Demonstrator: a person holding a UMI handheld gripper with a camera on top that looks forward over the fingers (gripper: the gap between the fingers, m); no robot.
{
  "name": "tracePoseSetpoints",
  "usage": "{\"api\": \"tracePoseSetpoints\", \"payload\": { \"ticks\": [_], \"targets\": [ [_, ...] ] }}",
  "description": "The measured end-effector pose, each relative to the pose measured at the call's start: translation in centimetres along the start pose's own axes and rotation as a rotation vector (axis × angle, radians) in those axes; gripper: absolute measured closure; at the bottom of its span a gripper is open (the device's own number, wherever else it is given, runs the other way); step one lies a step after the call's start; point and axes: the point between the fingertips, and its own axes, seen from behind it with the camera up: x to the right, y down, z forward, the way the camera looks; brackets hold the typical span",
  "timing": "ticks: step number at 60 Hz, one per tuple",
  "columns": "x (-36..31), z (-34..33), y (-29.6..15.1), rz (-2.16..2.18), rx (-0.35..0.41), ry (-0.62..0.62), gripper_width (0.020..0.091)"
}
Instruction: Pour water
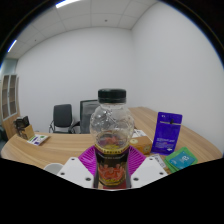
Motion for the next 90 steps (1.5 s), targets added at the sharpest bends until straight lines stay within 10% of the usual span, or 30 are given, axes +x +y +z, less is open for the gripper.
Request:
{"api": "tracePoseSetpoints", "payload": {
  "ticks": [23,30,35,90],
  "targets": [
    [1.8,1.1,5.8,-0.028,-0.053,0.025,0.0679],
    [2.0,0.9,6.3,-0.011,-0.098,0.023,0.0548],
    [2.1,-0.2,6.5,0.001,-0.138,0.038,0.0234],
    [-10.0,-38.4,1.1,-0.060,-0.277,-0.001,0.0247]
  ]
}}
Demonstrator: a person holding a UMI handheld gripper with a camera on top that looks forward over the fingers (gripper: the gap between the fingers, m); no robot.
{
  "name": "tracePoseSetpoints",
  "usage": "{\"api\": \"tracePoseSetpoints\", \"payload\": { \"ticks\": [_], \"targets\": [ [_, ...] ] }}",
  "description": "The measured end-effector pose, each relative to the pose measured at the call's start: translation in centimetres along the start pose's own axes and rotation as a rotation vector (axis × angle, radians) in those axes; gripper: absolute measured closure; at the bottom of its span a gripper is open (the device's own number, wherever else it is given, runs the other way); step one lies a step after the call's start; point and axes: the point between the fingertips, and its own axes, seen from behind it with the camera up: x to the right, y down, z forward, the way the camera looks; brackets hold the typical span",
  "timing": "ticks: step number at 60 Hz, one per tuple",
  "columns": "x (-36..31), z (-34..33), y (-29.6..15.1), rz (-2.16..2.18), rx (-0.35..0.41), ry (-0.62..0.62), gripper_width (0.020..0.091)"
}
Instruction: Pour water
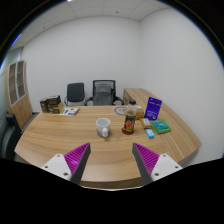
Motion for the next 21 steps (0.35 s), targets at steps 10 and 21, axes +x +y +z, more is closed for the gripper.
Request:
{"api": "tracePoseSetpoints", "payload": {
  "ticks": [10,21],
  "targets": [
    [-0.2,-1.2,0.2,-0.010,0.001,0.005,0.0247],
    [-0.3,-1.2,0.0,0.003,-0.005,0.007,0.0246]
  ]
}}
